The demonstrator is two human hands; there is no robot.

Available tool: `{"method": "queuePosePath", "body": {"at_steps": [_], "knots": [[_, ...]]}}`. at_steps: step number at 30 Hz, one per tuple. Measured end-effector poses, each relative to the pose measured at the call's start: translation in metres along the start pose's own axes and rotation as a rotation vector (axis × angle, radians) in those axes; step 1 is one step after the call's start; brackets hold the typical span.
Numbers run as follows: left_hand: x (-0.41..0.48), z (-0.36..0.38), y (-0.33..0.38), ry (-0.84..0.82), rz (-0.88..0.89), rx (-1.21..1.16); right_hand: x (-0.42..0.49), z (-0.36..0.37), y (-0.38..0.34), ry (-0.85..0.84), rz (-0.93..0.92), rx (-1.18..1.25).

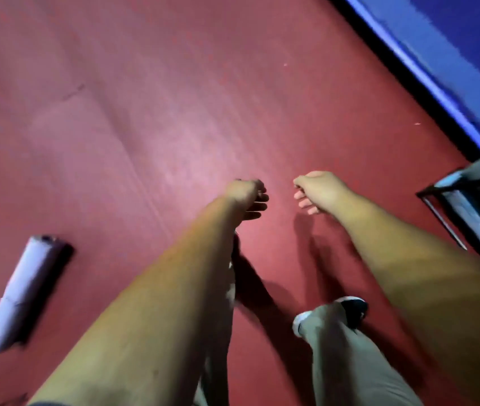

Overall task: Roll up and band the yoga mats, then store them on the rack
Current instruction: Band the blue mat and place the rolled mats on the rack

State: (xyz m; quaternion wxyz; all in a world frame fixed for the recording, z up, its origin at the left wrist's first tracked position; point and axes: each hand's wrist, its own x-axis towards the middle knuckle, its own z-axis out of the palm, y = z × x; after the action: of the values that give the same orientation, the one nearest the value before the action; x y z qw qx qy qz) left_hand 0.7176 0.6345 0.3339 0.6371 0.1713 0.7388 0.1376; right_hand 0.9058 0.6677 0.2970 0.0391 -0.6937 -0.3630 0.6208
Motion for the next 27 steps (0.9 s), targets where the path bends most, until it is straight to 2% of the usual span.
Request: {"method": "queuePosePath", "body": {"at_steps": [4,7,12,15,22,24,27], "knots": [[-0.032,-0.131,-0.054,0.126,-0.015,-0.132,-0.026,0.138,-0.058,-0.154,-0.080,-0.164],[-0.028,-0.221,-0.099,0.161,0.012,-0.236,-0.029,0.252,-0.082,-0.233,-0.106,-0.256],[0.035,-0.376,-0.209,0.185,-0.042,-0.346,0.005,0.464,-0.095,-0.310,-0.090,-0.392],[0.086,-0.482,-0.297,0.224,-0.162,-0.376,0.035,0.607,-0.088,-0.328,-0.076,-0.489],[0.176,-0.716,-0.472,0.363,-0.246,-0.378,0.082,0.905,-0.071,-0.474,-0.058,-0.602],[0.201,-0.772,-0.508,0.422,-0.256,-0.322,0.098,0.968,-0.065,-0.510,-0.050,-0.616],[0.237,-0.845,-0.546,0.503,-0.277,-0.104,0.121,1.041,-0.056,-0.532,-0.040,-0.633]]}}
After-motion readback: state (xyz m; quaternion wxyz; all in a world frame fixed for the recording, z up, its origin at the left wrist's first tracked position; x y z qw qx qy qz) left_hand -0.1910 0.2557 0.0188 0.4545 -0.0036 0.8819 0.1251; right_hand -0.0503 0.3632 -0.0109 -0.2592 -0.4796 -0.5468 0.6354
